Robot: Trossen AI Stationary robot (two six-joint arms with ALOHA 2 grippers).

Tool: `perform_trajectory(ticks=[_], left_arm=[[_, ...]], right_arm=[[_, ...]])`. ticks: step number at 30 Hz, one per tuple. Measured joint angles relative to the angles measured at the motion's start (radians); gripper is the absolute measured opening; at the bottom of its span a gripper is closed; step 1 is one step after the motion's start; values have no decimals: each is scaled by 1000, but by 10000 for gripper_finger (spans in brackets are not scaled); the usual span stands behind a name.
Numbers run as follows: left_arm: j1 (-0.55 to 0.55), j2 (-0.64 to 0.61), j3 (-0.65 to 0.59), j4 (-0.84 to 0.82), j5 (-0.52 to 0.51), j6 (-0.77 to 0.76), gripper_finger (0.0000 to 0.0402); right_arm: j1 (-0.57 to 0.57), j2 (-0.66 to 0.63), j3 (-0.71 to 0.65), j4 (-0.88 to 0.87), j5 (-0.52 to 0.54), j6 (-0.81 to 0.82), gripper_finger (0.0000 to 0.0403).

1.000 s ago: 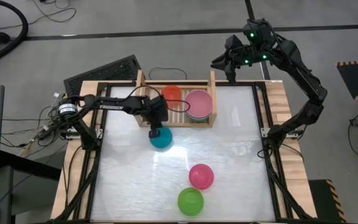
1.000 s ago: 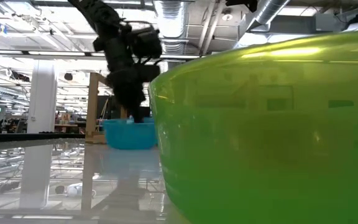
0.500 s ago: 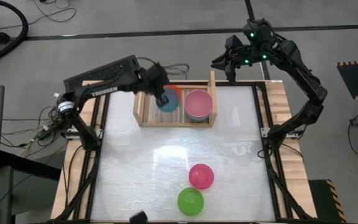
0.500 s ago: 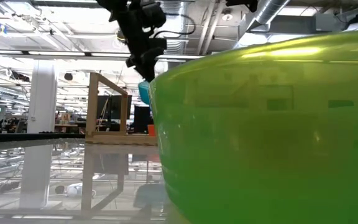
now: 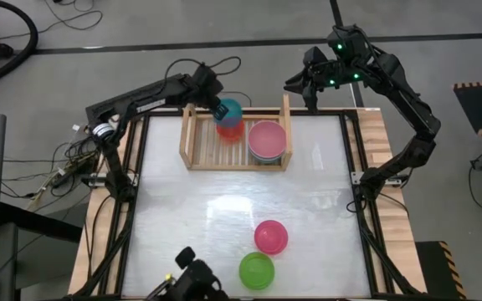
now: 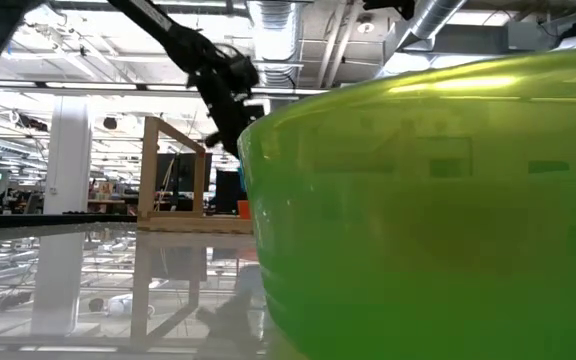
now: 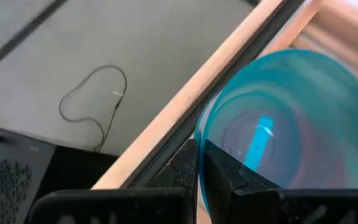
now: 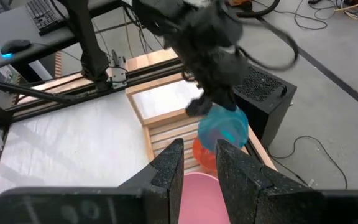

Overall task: Place and stack bowls onto a shelf
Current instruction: Stack the light blue bowl on top of the light orange bowl on the shelf

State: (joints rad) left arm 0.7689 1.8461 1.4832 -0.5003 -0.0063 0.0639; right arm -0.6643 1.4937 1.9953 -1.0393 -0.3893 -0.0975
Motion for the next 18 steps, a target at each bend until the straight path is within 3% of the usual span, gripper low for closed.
perform_trajectory(ticks=[9,18], left_arm=[[6,117,75,-113,62,47,0],[8,121,82,-136,92,119,0]], right_arm=[[0,0,0,-1,2,18,119],[-19,0,0,0,13,11,119]])
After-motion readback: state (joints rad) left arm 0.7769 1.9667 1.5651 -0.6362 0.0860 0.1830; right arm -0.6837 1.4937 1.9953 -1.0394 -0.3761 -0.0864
